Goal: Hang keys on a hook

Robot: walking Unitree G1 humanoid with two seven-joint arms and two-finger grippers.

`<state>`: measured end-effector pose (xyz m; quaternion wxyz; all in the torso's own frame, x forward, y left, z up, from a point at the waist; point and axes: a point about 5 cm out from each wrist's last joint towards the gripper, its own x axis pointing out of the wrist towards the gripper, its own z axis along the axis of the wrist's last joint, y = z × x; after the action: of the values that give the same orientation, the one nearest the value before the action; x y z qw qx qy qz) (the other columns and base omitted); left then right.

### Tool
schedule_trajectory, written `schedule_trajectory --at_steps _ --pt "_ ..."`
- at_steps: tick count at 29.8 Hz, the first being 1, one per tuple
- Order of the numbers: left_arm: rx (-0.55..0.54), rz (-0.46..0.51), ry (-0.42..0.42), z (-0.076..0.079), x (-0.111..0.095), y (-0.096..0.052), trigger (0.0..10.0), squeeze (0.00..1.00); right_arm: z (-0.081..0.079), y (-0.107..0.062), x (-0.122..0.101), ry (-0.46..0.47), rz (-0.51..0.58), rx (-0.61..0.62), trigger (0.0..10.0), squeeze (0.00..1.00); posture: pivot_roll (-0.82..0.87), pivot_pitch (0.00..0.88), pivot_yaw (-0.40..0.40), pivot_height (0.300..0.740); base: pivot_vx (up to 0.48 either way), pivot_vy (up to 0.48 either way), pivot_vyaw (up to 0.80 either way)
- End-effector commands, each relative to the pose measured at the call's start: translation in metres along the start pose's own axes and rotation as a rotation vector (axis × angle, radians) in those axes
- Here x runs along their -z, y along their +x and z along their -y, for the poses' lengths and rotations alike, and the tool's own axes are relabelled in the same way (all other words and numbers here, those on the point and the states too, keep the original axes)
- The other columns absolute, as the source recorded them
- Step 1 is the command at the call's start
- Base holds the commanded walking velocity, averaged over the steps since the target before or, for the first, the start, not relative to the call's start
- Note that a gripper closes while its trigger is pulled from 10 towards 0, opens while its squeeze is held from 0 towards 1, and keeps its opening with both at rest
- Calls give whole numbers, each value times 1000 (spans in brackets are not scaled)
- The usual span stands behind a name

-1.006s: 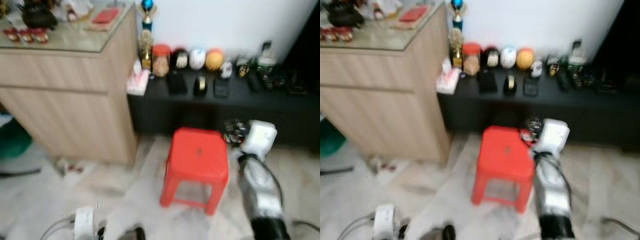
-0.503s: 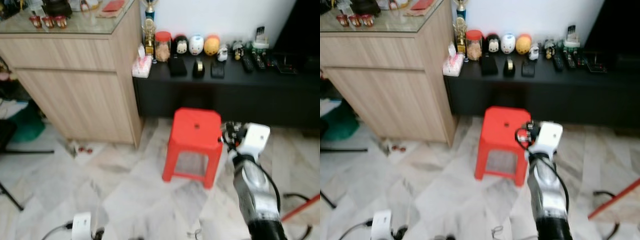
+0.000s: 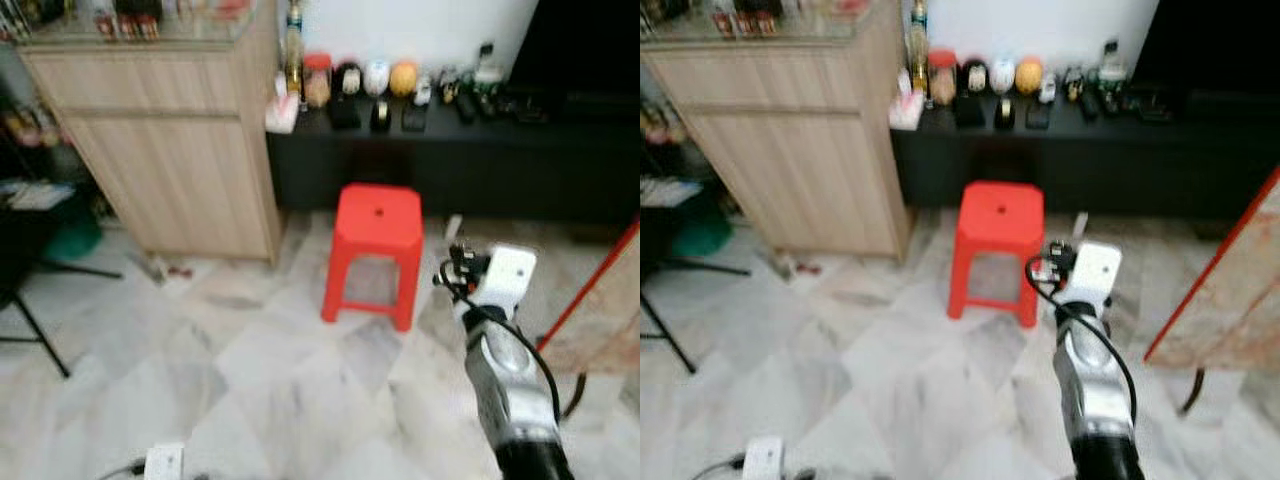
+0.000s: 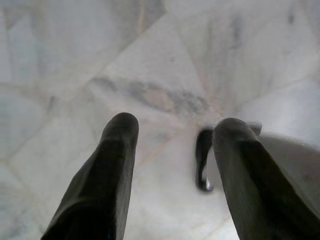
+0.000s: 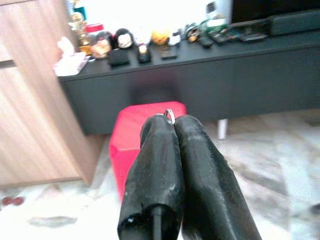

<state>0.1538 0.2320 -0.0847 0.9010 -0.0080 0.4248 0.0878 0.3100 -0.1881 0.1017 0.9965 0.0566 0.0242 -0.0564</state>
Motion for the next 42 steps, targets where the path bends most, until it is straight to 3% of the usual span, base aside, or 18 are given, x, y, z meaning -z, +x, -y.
schedule_trajectory --at_steps 1,6,13,15,16,17,21,25,27,28,29,32,39,42 --pt "-3 55 18 -2 -16 4 10000 0 -2 3 -3 -5 -3 -4 10000 0 -89 56 -16 740 0 0 0" --pt "2 100 14 -1 -25 5 10000 0 -1 4 -1 -25 -28 -25 10000 0 -88 56 -17 740 0 0 0" --pt "24 103 36 3 -26 5 10000 0 6 4 -10 -52 15 62 10000 0 -92 57 -16 740 0 0 0" --pt "26 101 32 6 -20 4 10000 0 27 2 -17 -70 46 297 10000 0 -88 58 -18 740 0 0 0" --pt "26 101 32 6 -20 4 10000 0 27 2 -17 -70 46 297 10000 0 -88 58 -18 740 0 0 0" --pt "26 100 30 7 -18 3 10000 0 42 -2 -16 -51 37 440 10000 0 -88 57 -18 740 0 0 0" --pt "28 98 26 8 -14 2 10000 0 65 -9 -13 -32 31 589 10000 0 -84 57 -19 740 0 0 0" --pt "28 95 24 8 -12 1 10000 0 76 -14 -10 119 33 659 10000 0 -91 58 -17 740 0 0 0" --pt "29 91 24 8 -10 1 10000 0 80 -15 -5 239 19 692 10000 0 -91 58 -17 740 0 0 0" --pt "29 91 24 8 -10 1 10000 0 80 -15 -5 239 19 692 10000 0 -91 58 -17 740 0 0 0" --pt "29 86 25 7 -9 0 10000 0 85 -18 -1 338 10 743 10000 0 -90 56 -15 740 0 0 0" --pt "30 85 25 6 -9 0 10000 0 88 -20 3 408 -9 796 10000 0 -89 56 -15 740 0 0 0" --pt "32 88 22 4 -14 2 10000 0 91 -21 5 441 -15 809 10000 0 -89 54 -13 740 0 0 0" --pt "33 86 23 3 -14 2 10000 0 91 -19 3 413 -10 787 10000 0 -90 54 -13 740 0 0 0"
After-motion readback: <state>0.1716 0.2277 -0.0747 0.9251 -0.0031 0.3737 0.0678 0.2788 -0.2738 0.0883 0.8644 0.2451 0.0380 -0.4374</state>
